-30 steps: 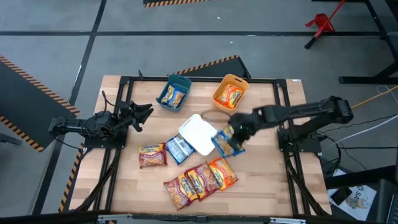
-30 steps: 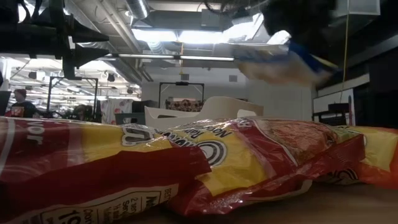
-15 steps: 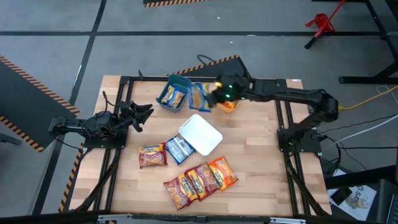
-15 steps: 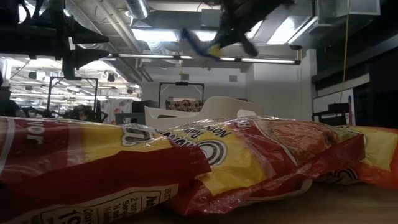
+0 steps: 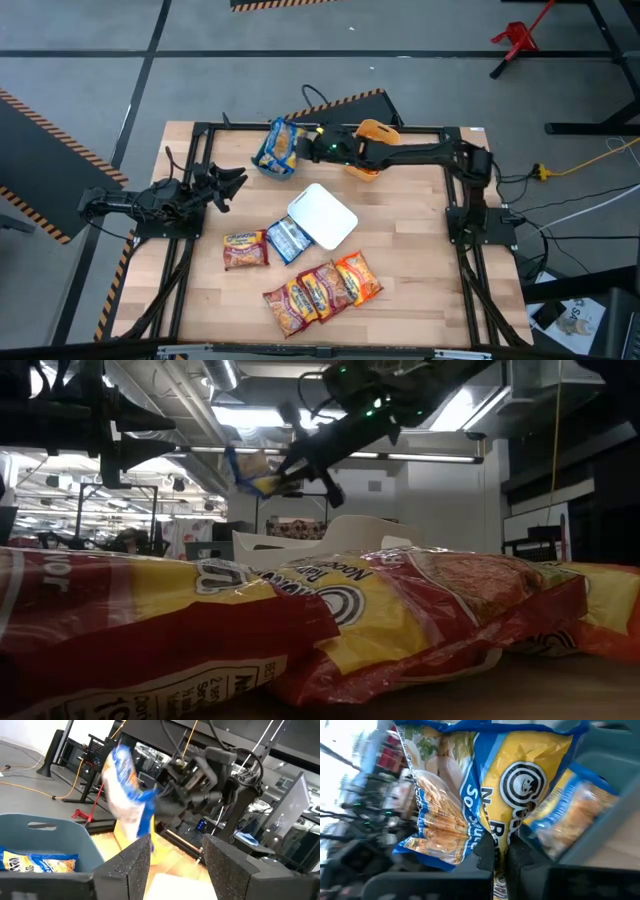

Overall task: Sort Maruchan noodles
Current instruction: Put the right blue noodle pack into the blue bin, then put the blue noodle pack into the blue bin

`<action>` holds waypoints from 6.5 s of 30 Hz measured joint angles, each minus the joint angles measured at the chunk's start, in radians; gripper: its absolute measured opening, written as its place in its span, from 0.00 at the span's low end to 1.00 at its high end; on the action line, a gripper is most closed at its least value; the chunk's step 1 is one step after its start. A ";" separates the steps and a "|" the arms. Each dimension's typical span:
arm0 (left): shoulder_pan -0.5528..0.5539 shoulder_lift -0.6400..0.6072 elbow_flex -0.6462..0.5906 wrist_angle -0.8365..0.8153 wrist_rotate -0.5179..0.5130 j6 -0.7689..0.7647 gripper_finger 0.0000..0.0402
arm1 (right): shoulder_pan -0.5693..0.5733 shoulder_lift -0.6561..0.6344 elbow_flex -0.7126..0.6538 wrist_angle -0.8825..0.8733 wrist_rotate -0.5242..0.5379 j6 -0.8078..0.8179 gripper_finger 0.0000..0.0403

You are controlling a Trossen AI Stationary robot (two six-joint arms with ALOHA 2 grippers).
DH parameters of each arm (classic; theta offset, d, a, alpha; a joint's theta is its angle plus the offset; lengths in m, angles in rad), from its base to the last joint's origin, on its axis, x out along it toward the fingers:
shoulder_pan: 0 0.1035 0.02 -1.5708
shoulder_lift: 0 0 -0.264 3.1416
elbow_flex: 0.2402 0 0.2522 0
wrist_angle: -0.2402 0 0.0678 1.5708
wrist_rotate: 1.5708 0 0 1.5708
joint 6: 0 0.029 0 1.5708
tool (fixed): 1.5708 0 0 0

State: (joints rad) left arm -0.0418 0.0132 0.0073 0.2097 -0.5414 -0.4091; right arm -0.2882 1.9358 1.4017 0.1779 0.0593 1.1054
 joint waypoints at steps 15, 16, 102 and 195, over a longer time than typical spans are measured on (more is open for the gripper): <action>0.000 0.000 0.000 0.000 0.008 -0.001 0.43 | -0.029 0.175 0.212 -0.193 0.111 0.009 0.00; 0.000 0.000 0.000 0.000 0.008 -0.001 0.43 | -0.028 0.179 0.212 -0.190 0.114 0.009 0.00; 0.179 1.375 0.353 -0.019 0.933 -0.081 0.72 | 0.566 -0.204 0.776 -1.727 0.255 -0.460 0.52; 0.176 1.484 0.353 0.105 0.996 -0.023 0.00 | 0.558 0.487 0.776 -1.237 0.279 -1.791 0.52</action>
State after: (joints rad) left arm 0.1345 1.4971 0.3603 0.3146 0.4549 -0.4320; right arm 0.2693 2.4226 2.1777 -1.0586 0.3380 -0.6852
